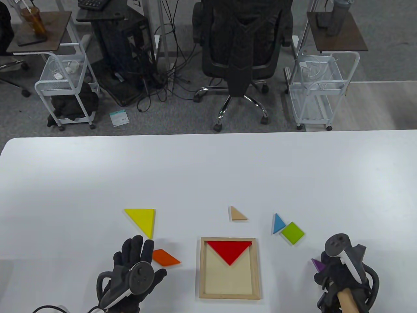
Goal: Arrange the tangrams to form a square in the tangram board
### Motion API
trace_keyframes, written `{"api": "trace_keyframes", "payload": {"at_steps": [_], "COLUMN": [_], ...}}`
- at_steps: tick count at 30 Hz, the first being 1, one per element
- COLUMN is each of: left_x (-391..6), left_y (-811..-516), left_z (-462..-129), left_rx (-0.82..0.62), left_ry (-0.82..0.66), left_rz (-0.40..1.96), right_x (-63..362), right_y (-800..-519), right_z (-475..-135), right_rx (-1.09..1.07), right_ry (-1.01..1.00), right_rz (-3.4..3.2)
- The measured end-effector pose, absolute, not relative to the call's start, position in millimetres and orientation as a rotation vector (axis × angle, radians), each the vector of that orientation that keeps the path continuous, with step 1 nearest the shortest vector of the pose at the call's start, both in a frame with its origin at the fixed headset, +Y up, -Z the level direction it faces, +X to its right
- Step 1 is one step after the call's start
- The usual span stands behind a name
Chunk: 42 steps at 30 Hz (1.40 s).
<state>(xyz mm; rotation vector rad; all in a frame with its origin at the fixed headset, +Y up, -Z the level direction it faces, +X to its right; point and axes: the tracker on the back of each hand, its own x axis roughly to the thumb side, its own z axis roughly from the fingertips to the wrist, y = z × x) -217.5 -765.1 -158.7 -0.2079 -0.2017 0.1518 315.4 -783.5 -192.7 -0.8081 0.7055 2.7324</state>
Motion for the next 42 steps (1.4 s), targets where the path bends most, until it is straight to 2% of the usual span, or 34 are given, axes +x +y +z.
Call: {"api": "trace_keyframes", "payload": {"at_steps": [4, 7, 8, 10, 13, 17, 23, 27, 37, 42], "left_x": [-216.5, -211.8, -207.2, -195.3, -155.2, -104.3, -81.3, -91.1, -112.4, -127.8], "left_y": [-765.7, -761.9, -758.6, -753.8, -747.2, -732.0, -737.4, -746.9, -761.5, -767.5], "left_z": [-159.0, -158.4, -158.1, -157.6, -160.2, -168.0, -172.6, -169.4, -166.2, -166.4], "left_rx": [-0.203, -0.173, -0.154, -0.128, -0.138, -0.204, -0.381, -0.422, -0.365, -0.283], "left_ry": [-0.207, -0.238, -0.261, -0.329, -0.474, -0.588, -0.576, -0.523, -0.432, -0.332], "left_rz": [0.162, 0.206, 0.259, 0.387, 0.711, 0.964, 1.240, 1.408, 1.476, 1.525], "right_x": [302.1, 288.2, 281.7, 270.9, 243.8, 191.4, 136.3, 124.1, 110.9, 112.5], "right_y": [-768.8, -744.2, -733.7, -721.8, -708.7, -702.7, -696.9, -694.2, -709.9, -716.4], "right_z": [-192.2, -188.7, -187.4, -187.5, -196.4, -205.9, -199.2, -191.9, -180.3, -174.2], "right_rx": [-0.558, -0.221, -0.068, 0.097, 0.329, 0.515, 0.645, 0.639, 0.621, 0.594], "right_ry": [0.583, 0.415, 0.375, 0.341, 0.407, 0.510, 0.590, 0.469, 0.423, 0.355], "right_rz": [2.674, 2.516, 2.388, 2.168, 1.918, 1.728, 1.602, 1.632, 1.721, 1.838]}}
